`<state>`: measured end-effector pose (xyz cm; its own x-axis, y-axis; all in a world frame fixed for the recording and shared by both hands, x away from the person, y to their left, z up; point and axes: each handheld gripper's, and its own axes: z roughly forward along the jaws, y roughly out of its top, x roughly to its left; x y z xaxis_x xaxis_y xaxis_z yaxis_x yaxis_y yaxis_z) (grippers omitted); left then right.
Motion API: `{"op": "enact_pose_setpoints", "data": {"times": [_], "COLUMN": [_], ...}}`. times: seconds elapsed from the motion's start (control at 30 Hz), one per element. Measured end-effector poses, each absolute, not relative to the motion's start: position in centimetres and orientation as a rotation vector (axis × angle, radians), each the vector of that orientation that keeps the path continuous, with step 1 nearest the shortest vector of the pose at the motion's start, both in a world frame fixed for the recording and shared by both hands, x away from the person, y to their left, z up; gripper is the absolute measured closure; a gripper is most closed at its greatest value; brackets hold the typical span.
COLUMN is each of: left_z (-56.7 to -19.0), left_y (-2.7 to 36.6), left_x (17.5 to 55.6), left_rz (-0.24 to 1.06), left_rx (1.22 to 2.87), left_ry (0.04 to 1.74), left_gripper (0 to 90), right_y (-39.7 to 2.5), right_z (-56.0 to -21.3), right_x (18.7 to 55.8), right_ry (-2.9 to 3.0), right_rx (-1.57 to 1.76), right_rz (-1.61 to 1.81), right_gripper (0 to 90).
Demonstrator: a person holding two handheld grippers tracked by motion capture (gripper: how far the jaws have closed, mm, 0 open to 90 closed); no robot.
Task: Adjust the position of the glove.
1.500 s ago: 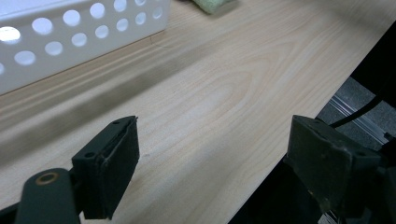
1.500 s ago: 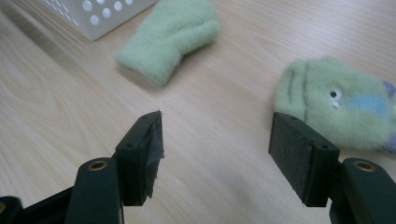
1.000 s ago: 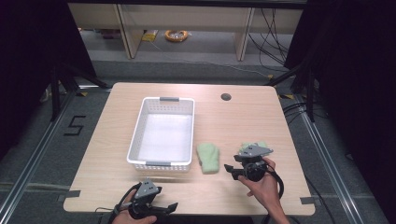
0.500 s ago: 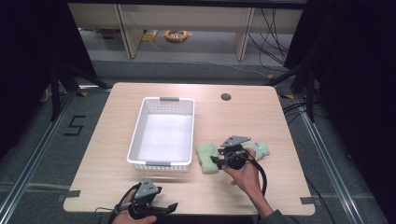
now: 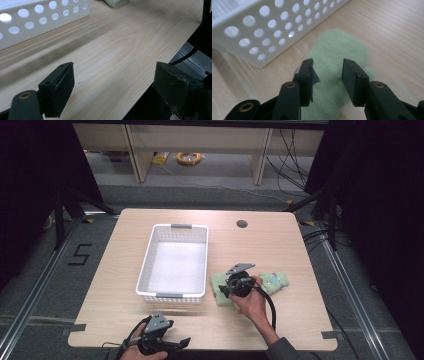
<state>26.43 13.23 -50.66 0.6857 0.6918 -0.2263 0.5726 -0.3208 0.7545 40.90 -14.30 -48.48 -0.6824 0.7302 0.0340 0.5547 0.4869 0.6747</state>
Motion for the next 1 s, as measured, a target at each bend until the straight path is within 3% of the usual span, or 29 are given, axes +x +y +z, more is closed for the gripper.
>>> {"op": "enact_pose_setpoints", "data": {"times": [0.27,0.5,0.63,1.0], "left_z": [-50.7,-50.7,-50.6,-50.5], "left_y": [13.2,13.1,13.3,13.4], "left_x": [26.4,26.3,26.3,26.4], "left_rz": [0.175,0.162,0.175,0.162], "left_rx": [2.013,2.007,2.017,2.022], "left_ry": [0.979,0.978,0.985,0.967], "left_gripper": [16.4,16.5,16.5,16.5], "right_y": [-13.6,-14.1,-14.3,-16.5], "right_z": [-49.6,-49.8,-50.0,-47.0], "right_x": [40.9,41.1,41.2,39.7], "right_ry": [2.518,2.536,2.532,2.597], "right_rx": [1.128,1.048,1.024,0.823], "right_rz": [0.904,0.923,0.961,1.062], "right_gripper": [65.3,81.1,85.1,86.5]}}
